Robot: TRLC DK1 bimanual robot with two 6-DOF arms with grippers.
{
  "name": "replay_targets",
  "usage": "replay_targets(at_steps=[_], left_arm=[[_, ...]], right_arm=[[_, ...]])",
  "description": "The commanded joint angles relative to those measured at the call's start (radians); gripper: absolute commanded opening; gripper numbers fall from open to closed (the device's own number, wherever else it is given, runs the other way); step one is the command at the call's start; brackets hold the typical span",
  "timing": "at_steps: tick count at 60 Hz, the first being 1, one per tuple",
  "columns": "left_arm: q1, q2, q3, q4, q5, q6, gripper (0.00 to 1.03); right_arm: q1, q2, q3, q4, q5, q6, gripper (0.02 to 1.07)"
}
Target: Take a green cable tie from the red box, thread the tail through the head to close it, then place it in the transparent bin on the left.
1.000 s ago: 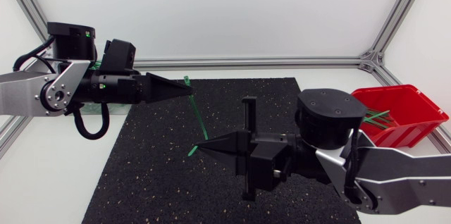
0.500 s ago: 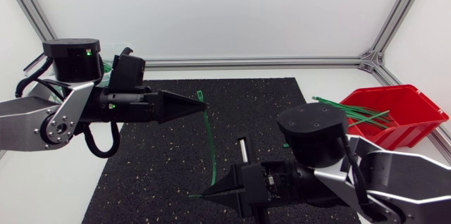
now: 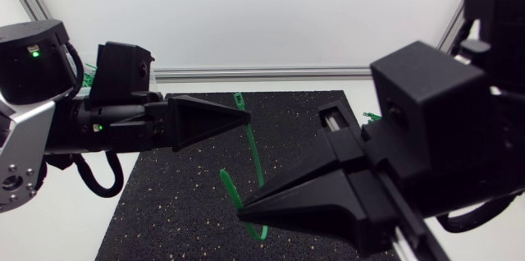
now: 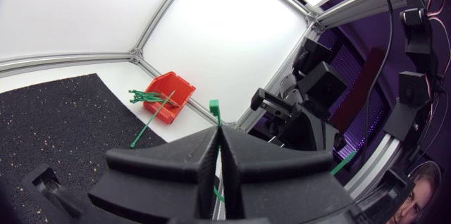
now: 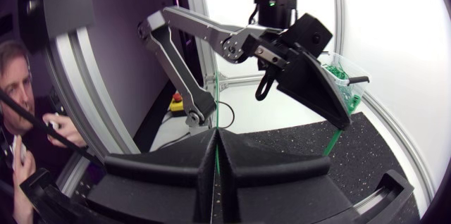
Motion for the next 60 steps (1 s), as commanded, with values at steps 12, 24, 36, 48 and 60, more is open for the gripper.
replay_targets(at_steps=[12, 24, 36, 48, 60], left_arm=[[-0.143, -0.139, -0.008, 0.001, -0.13, -0.116, 0.04], [-0.261, -0.194, 0.013, -0.063, -0.22, -0.118, 0.04], [-0.3, -0.211, -0.042, -0.068, -0.256, -0.081, 0.04], [-0.269, -0.229, -0.082, -0.062, -0.256, -0.036, 0.04], [-0.224, -0.26, -0.105, -0.057, -0.253, -0.001, 0.04]], right_arm=[[-0.065, -0.019, 0.1, -0.05, -0.187, 0.538, 0.08], [-0.071, 0.004, 0.153, -0.033, -0.211, 0.725, 0.08], [-0.093, 0.062, 0.172, -0.04, -0.223, 0.961, 0.08], [-0.134, 0.165, 0.23, -0.089, -0.276, 1.067, 0.08], [-0.179, 0.219, 0.259, -0.139, -0.334, 1.142, 0.08]])
